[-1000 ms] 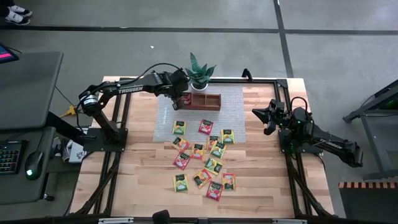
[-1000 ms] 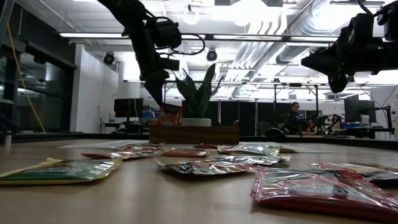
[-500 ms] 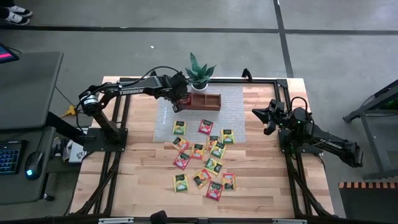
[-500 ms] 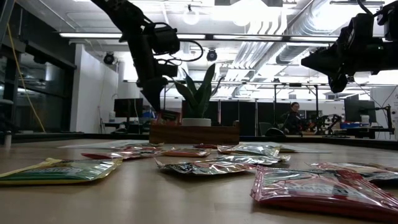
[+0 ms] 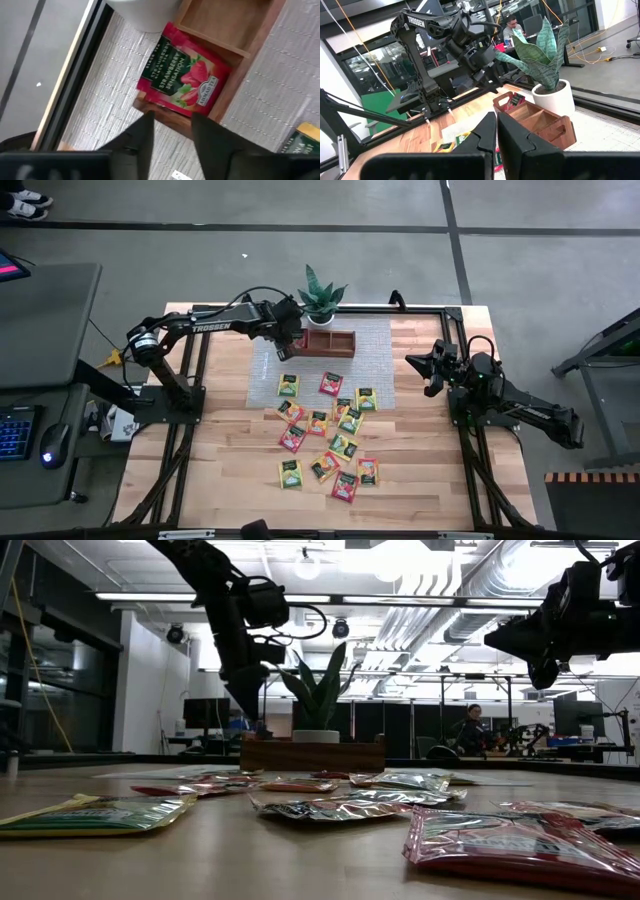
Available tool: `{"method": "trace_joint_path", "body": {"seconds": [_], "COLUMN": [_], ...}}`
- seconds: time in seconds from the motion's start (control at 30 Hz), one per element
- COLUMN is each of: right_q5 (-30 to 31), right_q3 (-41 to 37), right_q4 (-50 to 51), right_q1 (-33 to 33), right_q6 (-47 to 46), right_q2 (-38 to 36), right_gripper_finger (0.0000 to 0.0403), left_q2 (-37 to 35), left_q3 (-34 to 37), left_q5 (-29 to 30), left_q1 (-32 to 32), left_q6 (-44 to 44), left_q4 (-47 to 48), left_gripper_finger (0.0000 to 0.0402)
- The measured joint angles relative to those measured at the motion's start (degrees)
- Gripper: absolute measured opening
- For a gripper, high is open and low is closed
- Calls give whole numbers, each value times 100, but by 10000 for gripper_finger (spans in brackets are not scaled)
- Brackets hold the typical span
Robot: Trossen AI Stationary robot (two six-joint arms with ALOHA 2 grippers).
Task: Pick & Place Tea
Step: Put the red tea bag into the left section of the wooden organizer
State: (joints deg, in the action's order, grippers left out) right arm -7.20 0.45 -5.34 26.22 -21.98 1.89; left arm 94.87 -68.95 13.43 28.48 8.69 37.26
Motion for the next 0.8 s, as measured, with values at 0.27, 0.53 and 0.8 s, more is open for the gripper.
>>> {"method": "trace_joint_path", "body": {"seconds": [0.27, 0.53, 0.8], "right_q5": [0, 0, 0], "right_q3": [0, 1, 1], "right_q4": [0, 1, 0], "right_q1": [0, -2, 0], "right_q6": [-2, -2, -2], "right_q2": [0, 2, 2], "right_gripper_finger": [12, 12, 12], "left_q2": [-351, -824, -932], "left_q3": [-2, 0, 0], "left_q5": [58, -707, -2107], "left_q1": [-231, -589, -1018], "left_q6": [-397, -1429, -3003], "left_q4": [308, 895, 1219], "left_gripper_finger": [183, 184, 184]}}
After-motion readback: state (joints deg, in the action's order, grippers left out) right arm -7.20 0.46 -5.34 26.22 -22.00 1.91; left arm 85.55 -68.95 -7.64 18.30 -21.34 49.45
